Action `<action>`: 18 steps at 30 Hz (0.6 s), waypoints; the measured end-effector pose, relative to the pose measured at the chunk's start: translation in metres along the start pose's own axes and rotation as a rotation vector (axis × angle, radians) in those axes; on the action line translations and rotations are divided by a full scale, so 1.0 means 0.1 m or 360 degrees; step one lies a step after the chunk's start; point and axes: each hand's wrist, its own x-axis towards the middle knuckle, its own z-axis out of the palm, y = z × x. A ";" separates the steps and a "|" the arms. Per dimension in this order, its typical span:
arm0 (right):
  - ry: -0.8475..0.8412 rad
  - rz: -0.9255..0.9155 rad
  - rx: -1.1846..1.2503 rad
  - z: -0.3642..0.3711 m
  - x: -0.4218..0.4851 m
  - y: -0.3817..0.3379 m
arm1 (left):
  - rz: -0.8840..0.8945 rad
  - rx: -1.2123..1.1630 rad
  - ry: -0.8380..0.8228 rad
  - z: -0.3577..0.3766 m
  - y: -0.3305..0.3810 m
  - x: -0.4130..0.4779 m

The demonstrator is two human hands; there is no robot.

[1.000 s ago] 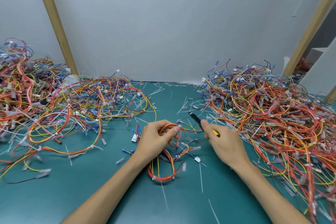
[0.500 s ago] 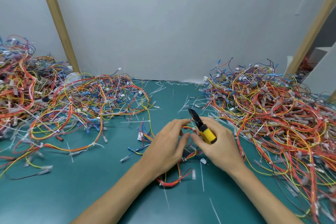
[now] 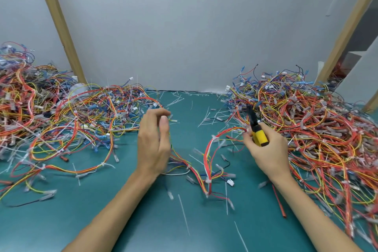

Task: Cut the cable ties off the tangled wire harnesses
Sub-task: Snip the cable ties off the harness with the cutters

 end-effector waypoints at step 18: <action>0.0404 0.0588 0.0170 -0.06 0.12 0.26 | 0.0258 0.0455 -0.0915 -0.13 -0.09 0.09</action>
